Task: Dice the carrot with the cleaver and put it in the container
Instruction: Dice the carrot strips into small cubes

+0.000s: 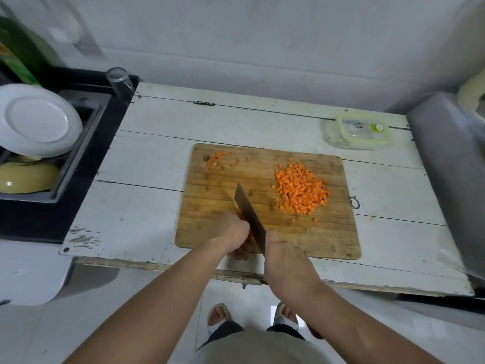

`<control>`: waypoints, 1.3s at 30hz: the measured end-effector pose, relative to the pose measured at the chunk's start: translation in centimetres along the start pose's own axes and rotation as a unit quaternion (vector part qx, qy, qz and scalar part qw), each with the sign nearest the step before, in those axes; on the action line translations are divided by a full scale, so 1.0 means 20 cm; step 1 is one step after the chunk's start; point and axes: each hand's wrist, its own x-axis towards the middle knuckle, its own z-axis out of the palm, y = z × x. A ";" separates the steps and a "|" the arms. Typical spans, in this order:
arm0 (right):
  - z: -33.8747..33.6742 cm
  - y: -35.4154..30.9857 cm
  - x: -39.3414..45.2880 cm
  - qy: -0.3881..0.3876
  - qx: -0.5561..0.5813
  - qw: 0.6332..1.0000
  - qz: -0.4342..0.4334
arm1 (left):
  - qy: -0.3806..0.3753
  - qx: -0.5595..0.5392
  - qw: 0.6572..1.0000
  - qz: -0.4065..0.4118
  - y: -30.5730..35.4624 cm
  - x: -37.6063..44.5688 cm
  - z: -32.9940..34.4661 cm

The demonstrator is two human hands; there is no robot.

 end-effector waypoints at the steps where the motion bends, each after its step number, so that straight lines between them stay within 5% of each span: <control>1: 0.01 0.00 0.01 0.000 0.000 1.000 0.001 | 0.001 0.000 1.000 -0.001 0.00 0.01 0.00; 8: 0.07 -0.02 0.04 -0.007 -0.010 1.000 0.003 | -0.011 -0.013 1.000 0.001 -0.01 0.02 -0.01; 19: 0.04 0.05 -0.02 0.109 0.097 0.989 -0.029 | 0.037 -0.024 0.996 0.072 -0.11 -0.02 0.03; 39: 0.05 -0.01 -0.09 0.026 0.032 0.999 0.013 | 0.024 0.007 0.998 0.061 -0.07 -0.03 0.02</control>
